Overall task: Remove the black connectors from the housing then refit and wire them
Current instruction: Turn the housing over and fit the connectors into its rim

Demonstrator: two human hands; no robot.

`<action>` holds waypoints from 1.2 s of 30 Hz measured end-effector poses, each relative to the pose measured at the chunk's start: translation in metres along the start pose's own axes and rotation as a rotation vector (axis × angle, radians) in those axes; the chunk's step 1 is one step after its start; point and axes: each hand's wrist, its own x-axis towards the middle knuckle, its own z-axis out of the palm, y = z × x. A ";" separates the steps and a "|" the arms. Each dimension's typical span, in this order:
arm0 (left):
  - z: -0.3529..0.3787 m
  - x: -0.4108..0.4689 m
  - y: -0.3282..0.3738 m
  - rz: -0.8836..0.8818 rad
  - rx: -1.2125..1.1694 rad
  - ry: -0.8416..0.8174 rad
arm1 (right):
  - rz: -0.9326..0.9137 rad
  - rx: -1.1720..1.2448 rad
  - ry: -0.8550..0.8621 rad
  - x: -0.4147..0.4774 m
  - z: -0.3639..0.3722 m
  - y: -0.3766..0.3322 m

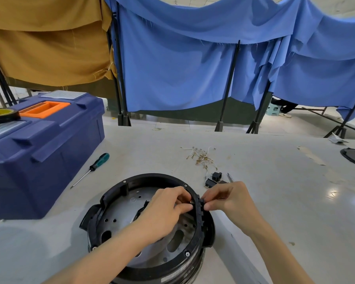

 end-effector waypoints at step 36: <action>-0.001 -0.009 0.014 0.102 0.294 0.204 | 0.064 -0.306 0.335 -0.024 0.039 -0.012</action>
